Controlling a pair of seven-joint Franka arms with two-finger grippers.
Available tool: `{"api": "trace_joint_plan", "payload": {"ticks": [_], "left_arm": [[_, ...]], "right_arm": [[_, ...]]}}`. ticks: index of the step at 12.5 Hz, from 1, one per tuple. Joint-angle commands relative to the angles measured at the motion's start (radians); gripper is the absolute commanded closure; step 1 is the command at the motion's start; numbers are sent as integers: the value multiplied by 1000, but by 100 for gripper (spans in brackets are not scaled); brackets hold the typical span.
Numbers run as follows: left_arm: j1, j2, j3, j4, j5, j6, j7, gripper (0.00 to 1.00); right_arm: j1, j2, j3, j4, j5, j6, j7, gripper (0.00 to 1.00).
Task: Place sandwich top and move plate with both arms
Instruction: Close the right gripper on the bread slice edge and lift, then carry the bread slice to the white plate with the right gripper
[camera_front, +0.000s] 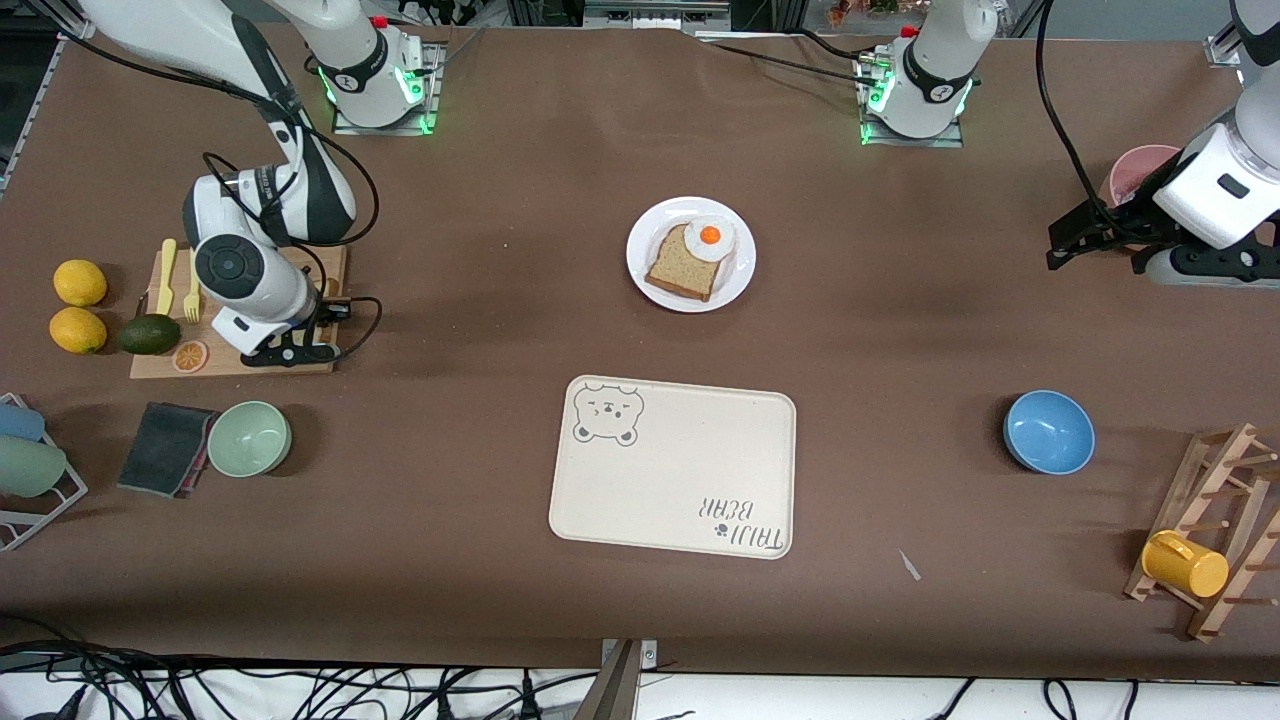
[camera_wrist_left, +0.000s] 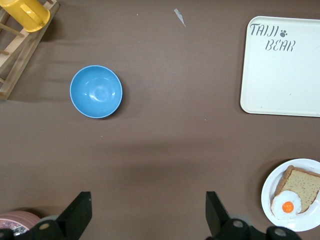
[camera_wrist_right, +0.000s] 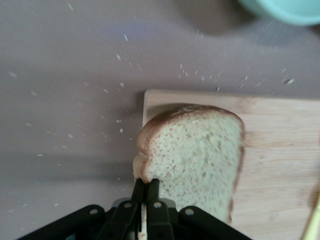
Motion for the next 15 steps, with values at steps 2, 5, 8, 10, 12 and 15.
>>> {"api": "trace_joint_plan", "payload": {"ticks": [2, 5, 8, 10, 12, 15], "left_arm": [[-3, 2, -2, 11, 25, -11, -12, 0], [-3, 2, -2, 11, 25, -11, -12, 0], [-3, 2, -2, 11, 25, -11, -12, 0], [-3, 2, -2, 11, 25, -11, -12, 0], [-2, 2, -2, 11, 25, -10, -12, 0], [-2, 2, -2, 11, 25, -11, -12, 0]], "right_arm": [[2, -7, 102, 192, 8, -214, 39, 100], [2, -17, 230, 281, 106, -337, 148, 100], [3, -27, 429, 312, 135, -347, 457, 100], [29, 4, 543, 358, 135, -345, 695, 100], [105, 42, 571, 404, 137, -343, 859, 100], [224, 104, 571, 456, 139, -328, 1053, 100]]}}
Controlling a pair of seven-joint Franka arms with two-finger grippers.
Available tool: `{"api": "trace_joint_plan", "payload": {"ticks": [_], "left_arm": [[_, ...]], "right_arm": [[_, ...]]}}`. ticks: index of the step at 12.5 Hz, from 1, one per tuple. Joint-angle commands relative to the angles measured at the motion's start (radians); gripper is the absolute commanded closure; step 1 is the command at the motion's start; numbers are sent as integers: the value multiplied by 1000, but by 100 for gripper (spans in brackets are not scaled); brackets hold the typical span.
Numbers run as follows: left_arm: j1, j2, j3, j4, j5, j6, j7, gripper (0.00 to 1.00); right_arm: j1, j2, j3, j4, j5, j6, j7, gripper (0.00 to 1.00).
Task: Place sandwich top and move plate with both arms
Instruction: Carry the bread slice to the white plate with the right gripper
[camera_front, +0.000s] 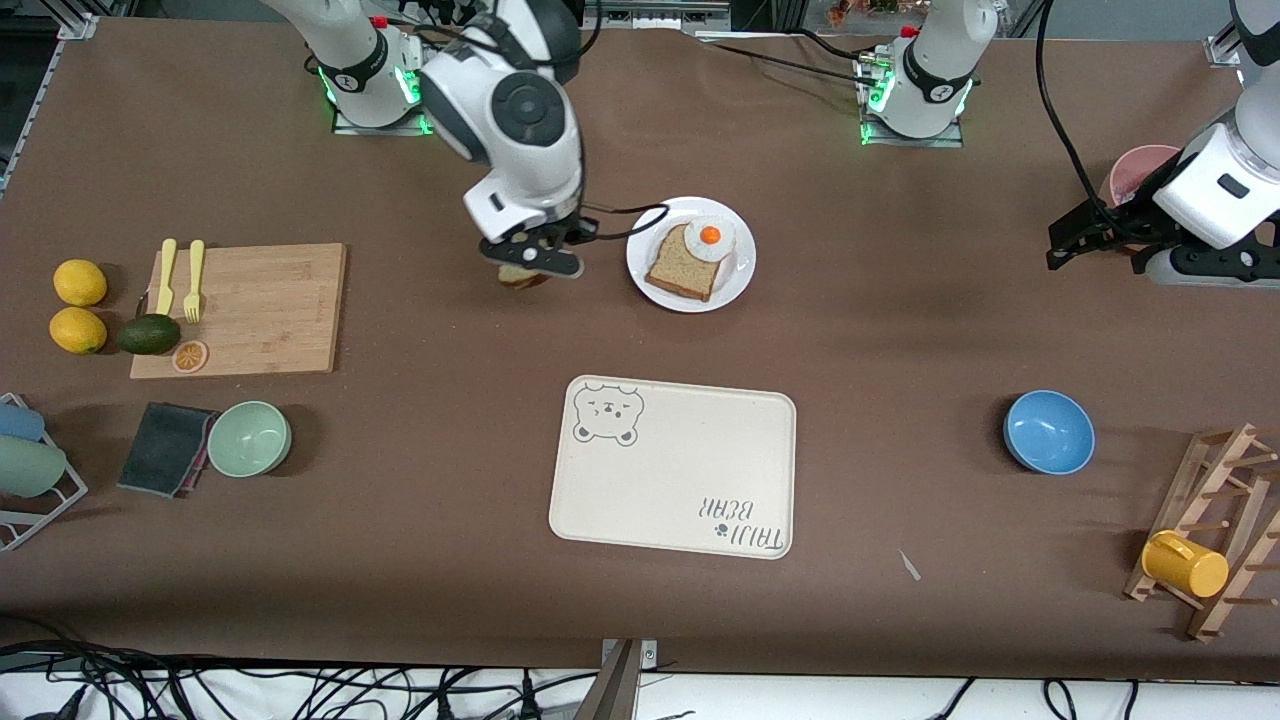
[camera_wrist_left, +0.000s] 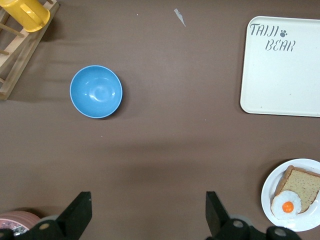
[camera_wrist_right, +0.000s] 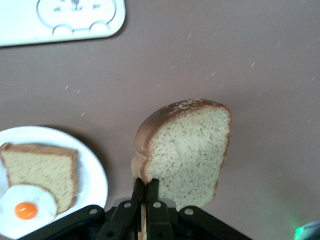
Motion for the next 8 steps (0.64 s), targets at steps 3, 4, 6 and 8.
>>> {"api": "trace_joint_plan", "payload": {"ticks": [3, 4, 6, 8], "left_arm": [[-2, 2, -2, 11, 25, -11, -12, 0], [-3, 2, -2, 11, 25, -11, -12, 0], [-2, 2, -2, 11, 25, -11, -12, 0], [-2, 2, -2, 11, 25, -11, -12, 0]], "right_arm": [[157, 168, -3, 154, 5, 51, 253, 100], [175, 201, -5, 186, 0, 59, 276, 100], [200, 253, -5, 251, -3, 62, 299, 100], [217, 285, -5, 270, -5, 92, 321, 100]]}}
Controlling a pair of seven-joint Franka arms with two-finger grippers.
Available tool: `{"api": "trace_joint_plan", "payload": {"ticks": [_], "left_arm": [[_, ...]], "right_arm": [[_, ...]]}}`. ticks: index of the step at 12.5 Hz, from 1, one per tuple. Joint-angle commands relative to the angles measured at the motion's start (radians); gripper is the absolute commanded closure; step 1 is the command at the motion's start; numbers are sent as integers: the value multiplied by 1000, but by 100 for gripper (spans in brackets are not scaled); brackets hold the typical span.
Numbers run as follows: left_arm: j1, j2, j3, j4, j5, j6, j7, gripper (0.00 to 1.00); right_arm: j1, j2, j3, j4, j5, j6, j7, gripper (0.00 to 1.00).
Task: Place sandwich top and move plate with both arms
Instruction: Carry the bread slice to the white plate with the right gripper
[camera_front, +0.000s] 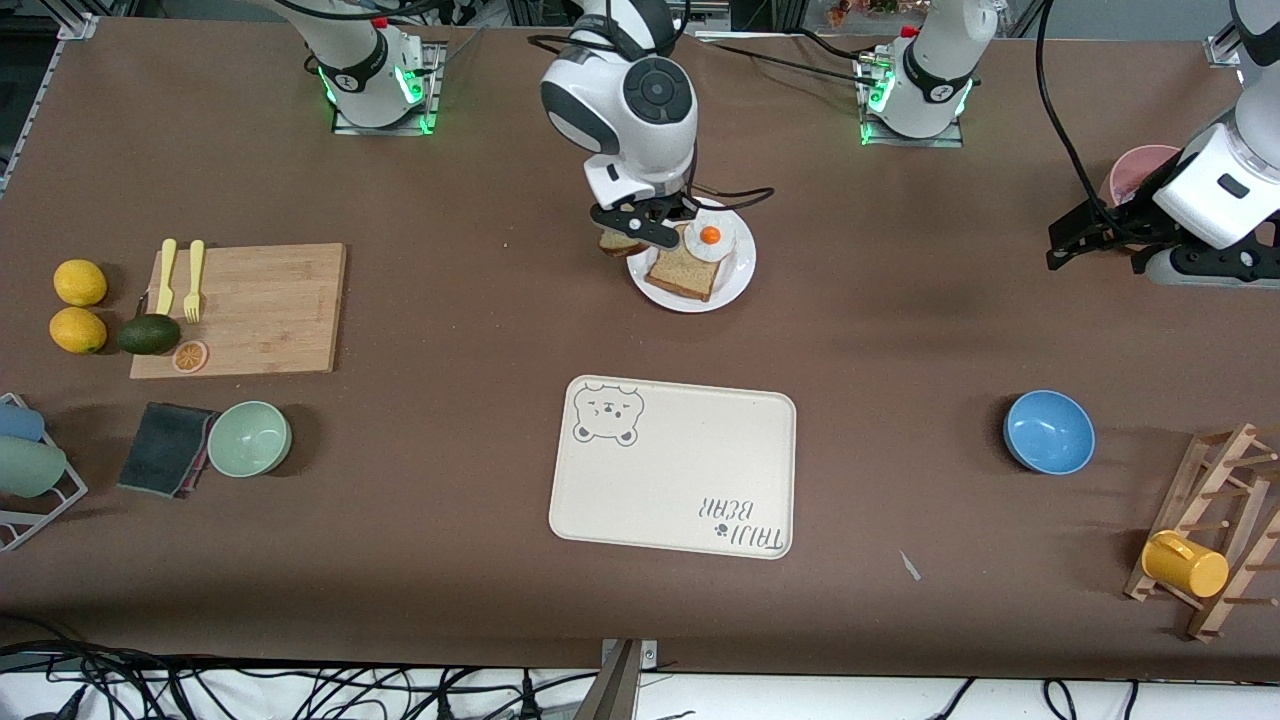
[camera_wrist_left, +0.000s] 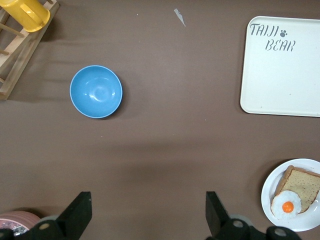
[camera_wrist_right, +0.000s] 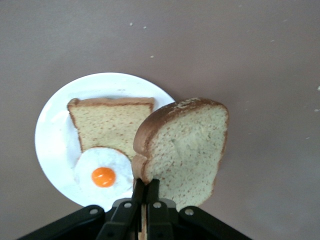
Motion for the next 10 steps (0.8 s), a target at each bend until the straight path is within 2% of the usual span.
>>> {"api": "trace_joint_plan", "payload": {"ticks": [1, 6, 8, 10], "left_arm": [[-1, 2, -2, 11, 25, -11, -12, 0], [-1, 2, -2, 11, 25, -11, -12, 0], [-1, 2, -2, 11, 25, -11, -12, 0], [-1, 2, -2, 11, 25, -11, -12, 0]], "right_arm": [[30, 65, -5, 66, -5, 35, 40, 100], [76, 141, -11, 65, -14, 170, 95, 100], [68, 154, -15, 65, -34, 173, 89, 100], [68, 161, -47, 66, -34, 173, 69, 100]]}}
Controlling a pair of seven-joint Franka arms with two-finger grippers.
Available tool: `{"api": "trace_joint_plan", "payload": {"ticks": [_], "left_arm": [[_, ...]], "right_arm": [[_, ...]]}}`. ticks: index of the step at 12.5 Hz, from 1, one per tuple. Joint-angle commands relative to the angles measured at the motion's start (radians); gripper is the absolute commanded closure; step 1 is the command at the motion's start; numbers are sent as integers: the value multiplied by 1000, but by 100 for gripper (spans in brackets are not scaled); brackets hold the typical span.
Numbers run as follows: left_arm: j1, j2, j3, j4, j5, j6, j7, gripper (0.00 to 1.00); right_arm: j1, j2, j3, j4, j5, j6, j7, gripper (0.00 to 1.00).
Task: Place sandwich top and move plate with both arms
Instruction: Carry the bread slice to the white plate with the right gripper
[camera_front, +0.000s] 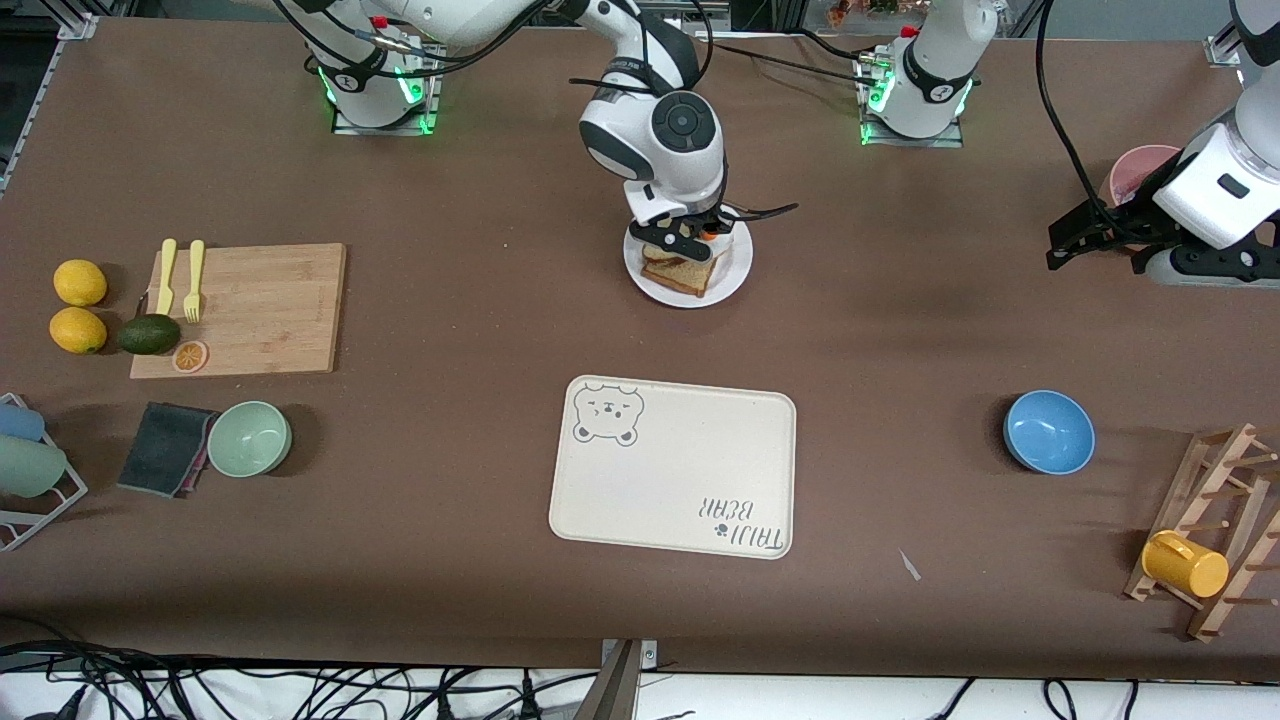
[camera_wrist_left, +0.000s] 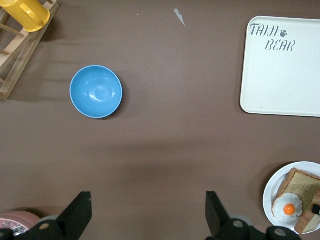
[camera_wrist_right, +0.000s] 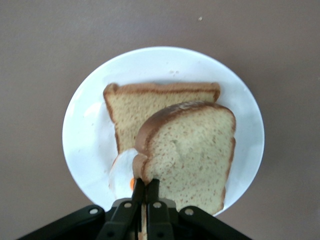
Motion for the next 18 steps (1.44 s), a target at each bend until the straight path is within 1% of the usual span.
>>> {"api": "trace_joint_plan", "payload": {"ticks": [1, 2, 4, 5, 6, 8, 11, 15, 18], "left_arm": [[-1, 2, -2, 11, 25, -11, -12, 0], [-1, 2, -2, 11, 25, -11, -12, 0], [-1, 2, -2, 11, 25, -11, -12, 0], [-1, 2, -2, 11, 25, -11, -12, 0], [-1, 2, -2, 11, 25, -11, -12, 0], [-3, 2, -2, 11, 25, -11, -12, 0], [-3, 2, -2, 11, 25, -11, -14, 0], [-3, 2, -2, 11, 25, -10, -12, 0], [-1, 2, -2, 11, 25, -11, -12, 0]], "right_arm": [[5, 24, -34, 35, -16, -8, -22, 100], [3, 33, -40, 35, -19, -8, -33, 83], [9, 48, -66, 49, -36, -5, -38, 25], [11, 53, -69, 61, -39, -7, -38, 7], [11, 53, -71, 64, -57, -7, -39, 0], [11, 50, -71, 109, -72, -49, -39, 0], [0, 48, -72, 216, -74, -187, -56, 0], [-21, 42, -112, 323, -69, -299, -137, 0], [-100, 28, -108, 377, -66, -359, -241, 0]]}}
